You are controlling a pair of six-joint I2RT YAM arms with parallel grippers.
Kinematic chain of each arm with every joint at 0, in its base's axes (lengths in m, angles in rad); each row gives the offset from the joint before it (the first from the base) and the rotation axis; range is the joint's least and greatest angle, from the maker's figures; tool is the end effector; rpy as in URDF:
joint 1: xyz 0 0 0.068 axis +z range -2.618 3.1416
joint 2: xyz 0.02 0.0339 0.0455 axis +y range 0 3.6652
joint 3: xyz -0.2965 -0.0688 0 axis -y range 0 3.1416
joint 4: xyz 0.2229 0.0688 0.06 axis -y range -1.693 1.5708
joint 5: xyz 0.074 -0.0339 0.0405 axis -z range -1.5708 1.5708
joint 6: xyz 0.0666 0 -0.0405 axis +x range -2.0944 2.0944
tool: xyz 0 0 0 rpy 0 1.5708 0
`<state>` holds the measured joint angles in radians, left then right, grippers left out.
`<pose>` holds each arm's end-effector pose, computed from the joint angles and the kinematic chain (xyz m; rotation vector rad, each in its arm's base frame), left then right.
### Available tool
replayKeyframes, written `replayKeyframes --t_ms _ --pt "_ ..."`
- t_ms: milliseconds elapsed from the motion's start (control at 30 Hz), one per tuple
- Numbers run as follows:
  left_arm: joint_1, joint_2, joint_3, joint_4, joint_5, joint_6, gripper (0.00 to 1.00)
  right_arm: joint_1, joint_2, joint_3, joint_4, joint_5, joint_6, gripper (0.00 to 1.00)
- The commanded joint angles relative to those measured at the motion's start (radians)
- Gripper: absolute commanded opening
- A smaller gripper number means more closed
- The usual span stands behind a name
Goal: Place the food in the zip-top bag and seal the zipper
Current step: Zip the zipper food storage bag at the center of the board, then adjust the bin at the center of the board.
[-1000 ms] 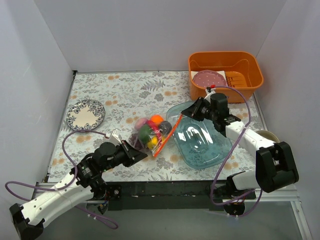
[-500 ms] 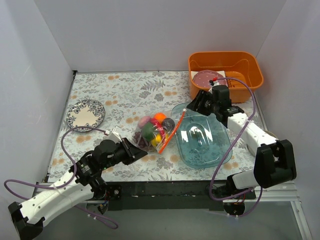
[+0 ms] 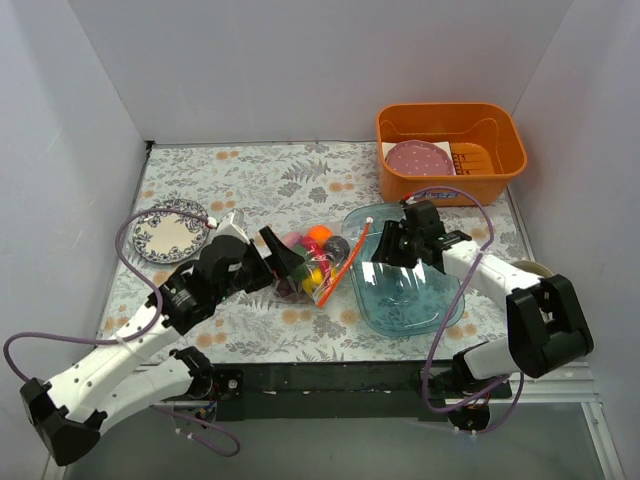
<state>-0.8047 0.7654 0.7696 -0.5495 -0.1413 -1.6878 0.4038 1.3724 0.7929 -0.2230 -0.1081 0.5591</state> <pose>0.1097 -0.1005 0.3073 -1.1173 2.1389 -1.2322 0.2531 0.1160 0.2315 0.1365 2.4439 0.5754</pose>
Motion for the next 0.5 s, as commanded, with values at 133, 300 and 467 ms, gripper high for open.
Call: replayKeyframes --t_ms 133,300,467 --pt "0.271 0.132 0.166 0.005 0.123 0.215 0.98 0.179 0.152 0.104 -0.013 0.033 -0.008 0.58" --pt "0.424 0.244 0.326 -0.087 0.184 0.307 0.98 0.253 0.209 0.138 0.036 0.016 0.074 0.59" --pt "0.557 0.294 0.359 -0.059 0.255 0.378 0.98 0.317 0.269 0.195 0.108 0.01 0.196 0.6"
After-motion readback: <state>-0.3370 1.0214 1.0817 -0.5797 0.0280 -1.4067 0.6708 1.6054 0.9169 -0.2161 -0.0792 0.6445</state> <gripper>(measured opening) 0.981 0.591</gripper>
